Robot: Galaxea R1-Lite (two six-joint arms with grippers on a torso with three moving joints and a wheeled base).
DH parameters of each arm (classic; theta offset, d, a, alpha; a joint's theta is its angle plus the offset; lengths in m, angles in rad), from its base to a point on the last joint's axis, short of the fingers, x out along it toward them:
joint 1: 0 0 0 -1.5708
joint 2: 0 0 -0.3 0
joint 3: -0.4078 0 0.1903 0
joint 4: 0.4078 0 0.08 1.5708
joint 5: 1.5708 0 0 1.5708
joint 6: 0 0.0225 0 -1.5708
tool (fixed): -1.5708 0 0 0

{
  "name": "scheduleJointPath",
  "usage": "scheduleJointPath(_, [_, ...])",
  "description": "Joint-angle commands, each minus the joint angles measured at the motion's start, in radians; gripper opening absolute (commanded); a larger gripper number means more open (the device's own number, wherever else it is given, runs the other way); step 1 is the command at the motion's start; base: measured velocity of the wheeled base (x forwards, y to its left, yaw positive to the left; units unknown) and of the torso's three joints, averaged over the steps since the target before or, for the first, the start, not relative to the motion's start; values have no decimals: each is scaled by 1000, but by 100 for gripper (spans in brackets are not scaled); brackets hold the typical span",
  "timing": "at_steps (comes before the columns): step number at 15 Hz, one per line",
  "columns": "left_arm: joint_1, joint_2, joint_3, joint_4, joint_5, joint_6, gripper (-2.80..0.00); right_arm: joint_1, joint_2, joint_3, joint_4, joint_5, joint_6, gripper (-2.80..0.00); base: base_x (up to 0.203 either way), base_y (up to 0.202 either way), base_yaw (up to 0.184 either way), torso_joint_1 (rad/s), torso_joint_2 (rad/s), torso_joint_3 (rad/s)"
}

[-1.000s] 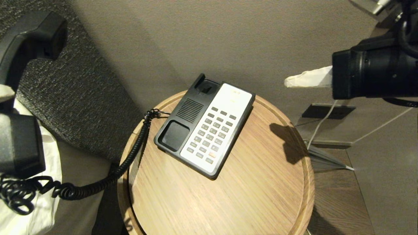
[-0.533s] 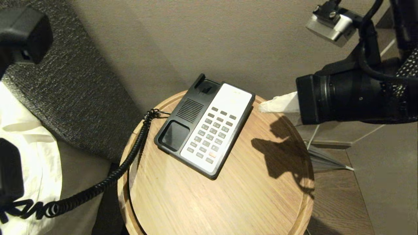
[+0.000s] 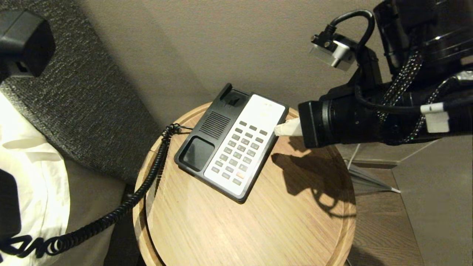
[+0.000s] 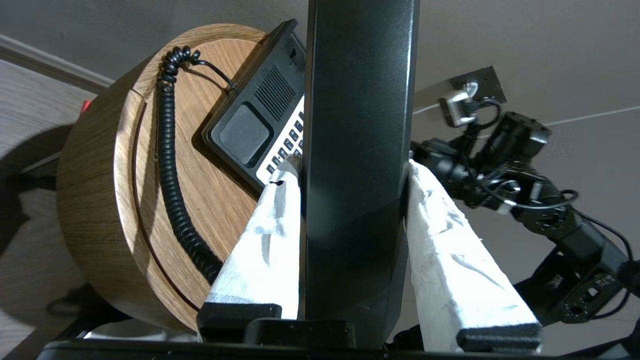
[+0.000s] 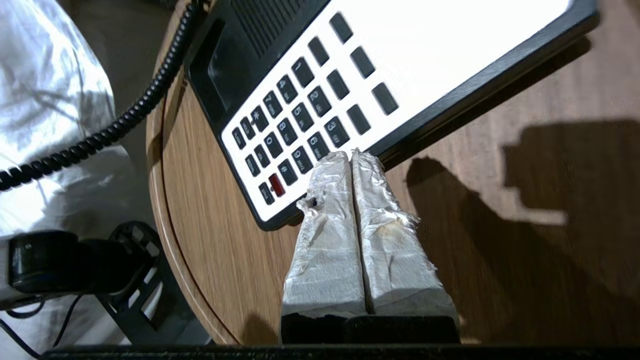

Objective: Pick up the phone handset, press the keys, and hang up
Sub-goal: Dial the number

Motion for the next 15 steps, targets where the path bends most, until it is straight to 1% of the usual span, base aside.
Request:
scheduleJointPath(1, [0,-16,10,2,-1,-3,-280,22,27,-2,3,0,4,-280,0,0,0,0,0,0])
scheduleJointPath(3, [0,-20,17,0,0,-3,-280,42,40,-3,1,0,4,-280,0,0,0,0,0,0])
scheduleJointPath(7, [0,-23,26,0,0,-3,-280,50,63,-2,1,-11,4,-280,0,0,0,0,0,0])
scheduleJointPath(10, [0,-28,35,0,0,-4,-280,50,93,-11,-47,-67,4,-280,0,0,0,0,0,0])
scheduleJointPath(15, [0,-37,39,0,0,-5,-280,50,107,-14,-54,-69,4,-280,0,0,0,0,0,0])
